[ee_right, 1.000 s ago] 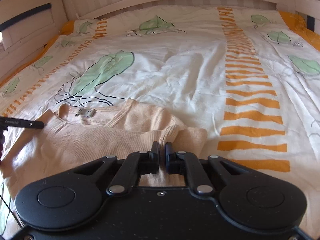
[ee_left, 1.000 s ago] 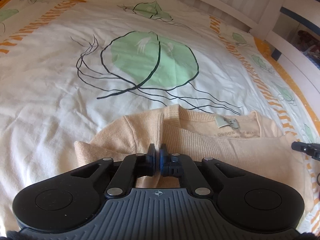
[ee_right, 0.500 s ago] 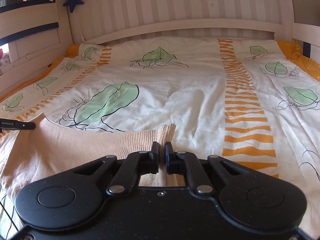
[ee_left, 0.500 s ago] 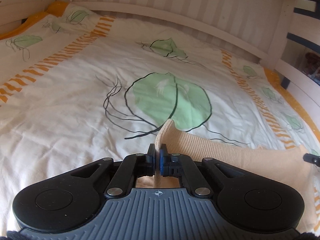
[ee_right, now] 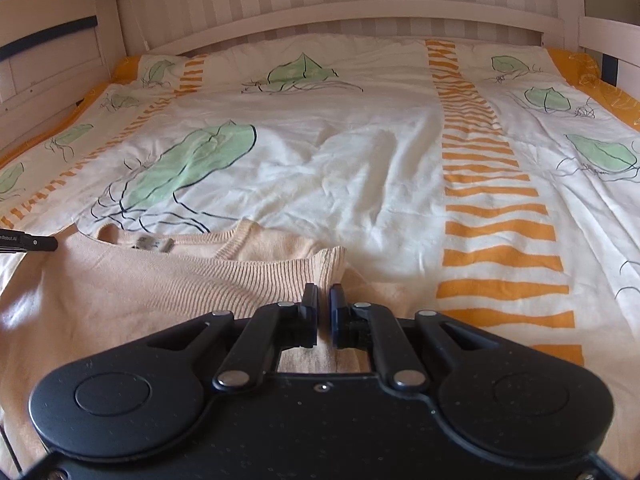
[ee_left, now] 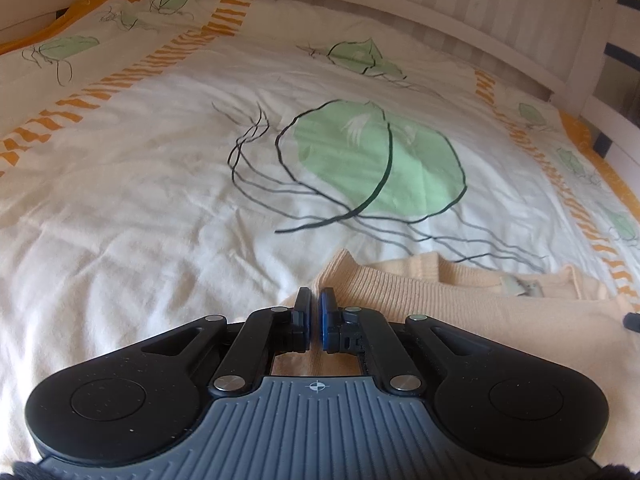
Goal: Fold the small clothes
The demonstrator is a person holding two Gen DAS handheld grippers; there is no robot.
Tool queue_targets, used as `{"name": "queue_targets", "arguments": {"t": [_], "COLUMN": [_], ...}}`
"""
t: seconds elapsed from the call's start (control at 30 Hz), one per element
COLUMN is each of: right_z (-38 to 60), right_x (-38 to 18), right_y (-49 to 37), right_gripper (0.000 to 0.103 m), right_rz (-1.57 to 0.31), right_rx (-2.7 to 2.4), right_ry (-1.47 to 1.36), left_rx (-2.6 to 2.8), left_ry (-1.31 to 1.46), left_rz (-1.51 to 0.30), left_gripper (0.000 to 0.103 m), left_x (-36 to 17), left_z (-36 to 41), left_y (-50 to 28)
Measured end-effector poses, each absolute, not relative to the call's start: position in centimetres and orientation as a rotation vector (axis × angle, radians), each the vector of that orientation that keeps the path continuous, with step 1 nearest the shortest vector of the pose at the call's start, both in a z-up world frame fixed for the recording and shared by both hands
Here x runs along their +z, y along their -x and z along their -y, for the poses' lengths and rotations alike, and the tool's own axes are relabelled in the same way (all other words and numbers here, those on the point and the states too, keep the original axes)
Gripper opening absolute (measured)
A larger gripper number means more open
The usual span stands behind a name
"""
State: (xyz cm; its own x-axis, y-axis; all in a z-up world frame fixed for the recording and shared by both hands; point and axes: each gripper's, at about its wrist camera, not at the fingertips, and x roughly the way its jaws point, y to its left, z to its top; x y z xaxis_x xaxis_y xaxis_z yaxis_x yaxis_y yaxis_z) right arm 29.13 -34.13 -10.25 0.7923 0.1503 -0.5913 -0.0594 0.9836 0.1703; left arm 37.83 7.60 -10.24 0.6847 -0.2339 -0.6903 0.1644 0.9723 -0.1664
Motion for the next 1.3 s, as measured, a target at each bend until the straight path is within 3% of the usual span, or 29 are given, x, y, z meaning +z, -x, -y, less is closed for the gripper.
{"name": "queue_targets", "arguments": {"t": [0.23, 0.27, 0.3, 0.4, 0.47, 0.5, 0.67, 0.77, 1.03, 1.3], "right_z": [34.1, 34.2, 34.3, 34.8, 35.3, 35.5, 37.1, 38.3, 40.4, 39.1], "right_x": [-11.2, -11.1, -11.0, -10.4, -9.8, -9.5, -9.4, -10.2, -12.5, -12.8], "right_y": [-29.4, -29.4, -29.3, -29.0, -28.8, -28.6, -28.3, -27.9, -26.3, -25.2], "right_gripper": [0.014, 0.014, 0.016, 0.038, 0.059, 0.061, 0.065, 0.067, 0.069, 0.069], "right_rz": [-0.686, -0.685, -0.685, -0.669, -0.646, -0.637, -0.637, -0.669, -0.747, -0.798], "right_rx": [0.103, 0.102, 0.098, 0.079, 0.08, 0.081, 0.074, 0.073, 0.129, 0.186], "right_ry": [-0.15, -0.154, -0.161, -0.218, -0.264, -0.282, -0.374, -0.472, -0.726, -0.741], "left_rx": [-0.147, -0.126, -0.109, -0.079, -0.096, -0.115, -0.254, -0.35, -0.505, -0.499], "left_ry": [0.051, 0.033, 0.03, 0.081, 0.093, 0.085, 0.011, -0.031, -0.069, -0.086], "left_rz": [-0.806, -0.807, -0.801, -0.776, -0.749, -0.732, -0.698, -0.727, -0.838, -0.914], "left_gripper": [0.01, 0.013, 0.022, 0.032, 0.044, 0.049, 0.053, 0.066, 0.067, 0.072], "left_x": [-10.5, -10.2, -10.0, -8.8, -8.0, -7.4, -5.9, -6.2, -8.4, -9.9], "left_z": [-8.3, -8.4, -8.5, -9.3, -9.0, -8.6, -5.2, -3.2, -0.3, 0.1], "left_y": [-37.9, -37.9, -37.7, -37.1, -36.6, -36.2, -34.6, -33.5, -31.4, -31.0]}}
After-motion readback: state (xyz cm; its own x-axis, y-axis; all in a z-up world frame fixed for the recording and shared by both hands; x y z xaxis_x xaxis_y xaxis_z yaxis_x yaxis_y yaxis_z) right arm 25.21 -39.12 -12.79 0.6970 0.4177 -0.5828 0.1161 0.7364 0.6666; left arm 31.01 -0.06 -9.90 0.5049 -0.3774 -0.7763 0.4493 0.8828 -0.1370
